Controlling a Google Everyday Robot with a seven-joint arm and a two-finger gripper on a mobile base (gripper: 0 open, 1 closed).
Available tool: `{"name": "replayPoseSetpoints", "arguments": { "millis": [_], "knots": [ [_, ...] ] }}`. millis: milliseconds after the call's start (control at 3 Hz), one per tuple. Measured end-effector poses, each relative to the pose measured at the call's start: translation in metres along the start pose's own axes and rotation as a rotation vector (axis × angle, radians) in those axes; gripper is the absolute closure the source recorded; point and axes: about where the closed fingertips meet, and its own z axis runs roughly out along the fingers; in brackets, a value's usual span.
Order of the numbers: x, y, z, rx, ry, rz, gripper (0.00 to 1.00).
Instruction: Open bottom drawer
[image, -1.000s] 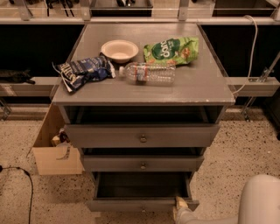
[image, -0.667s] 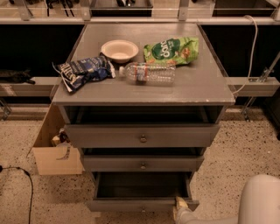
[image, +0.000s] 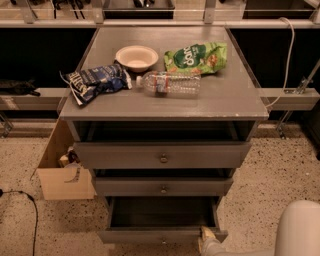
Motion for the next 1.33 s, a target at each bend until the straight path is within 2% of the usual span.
{"name": "replayPoseSetpoints", "arguments": {
  "millis": [1000,1333],
  "knots": [
    [0.008,0.005,-0.009,-0.004,0.012,-0.021,1.00],
    [0.014,0.016,-0.017,-0.012,0.021,-0.021,1.00]
  ]
}}
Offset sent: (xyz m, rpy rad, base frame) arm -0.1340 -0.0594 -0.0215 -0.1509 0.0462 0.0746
